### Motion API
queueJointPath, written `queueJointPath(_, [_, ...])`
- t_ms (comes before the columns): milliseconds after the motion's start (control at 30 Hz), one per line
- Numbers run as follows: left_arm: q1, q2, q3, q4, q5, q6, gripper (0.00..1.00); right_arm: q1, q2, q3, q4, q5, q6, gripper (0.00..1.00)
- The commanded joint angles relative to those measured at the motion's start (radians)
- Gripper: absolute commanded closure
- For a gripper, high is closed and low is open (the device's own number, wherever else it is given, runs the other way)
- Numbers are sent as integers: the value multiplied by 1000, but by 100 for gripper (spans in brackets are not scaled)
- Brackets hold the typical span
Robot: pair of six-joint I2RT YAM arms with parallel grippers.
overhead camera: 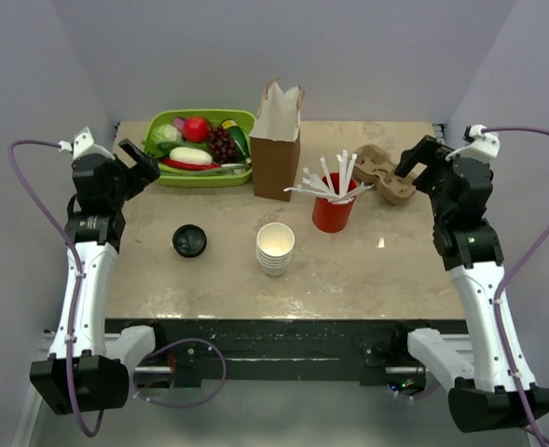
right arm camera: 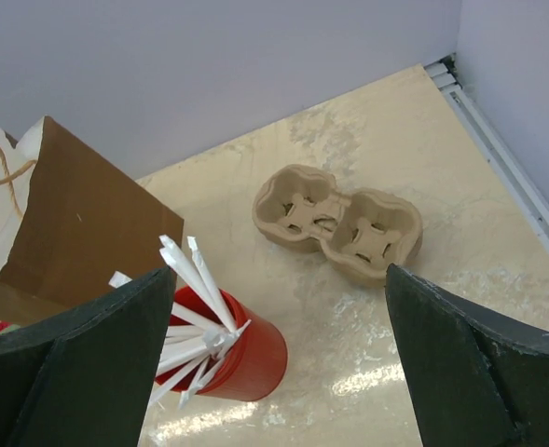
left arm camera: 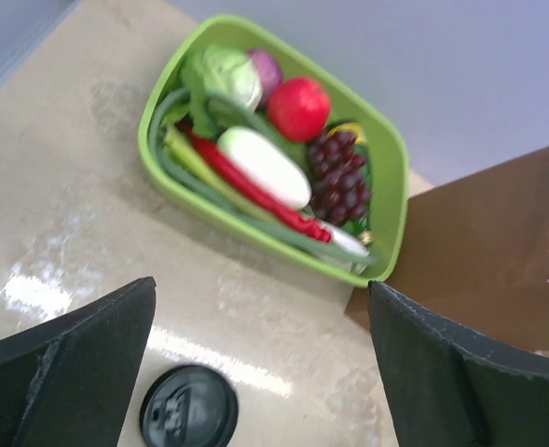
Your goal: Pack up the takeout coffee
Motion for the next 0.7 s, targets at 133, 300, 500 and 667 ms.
queueJointPath(133, [4, 11, -21, -151, 82, 71, 0, 2, 30, 14, 34, -394, -72, 2])
queueJointPath(300, [5, 48, -45, -194, 61, 54, 0, 170, 76, 77, -33, -655, -86, 2])
queueJointPath(500, [4, 81, -82, -212, 85, 49, 0, 528, 143, 83, -154, -493, -94, 2])
queueJointPath(667, [5, 71, -113, -195, 102, 43, 0, 740, 292, 115, -239, -188, 10, 21])
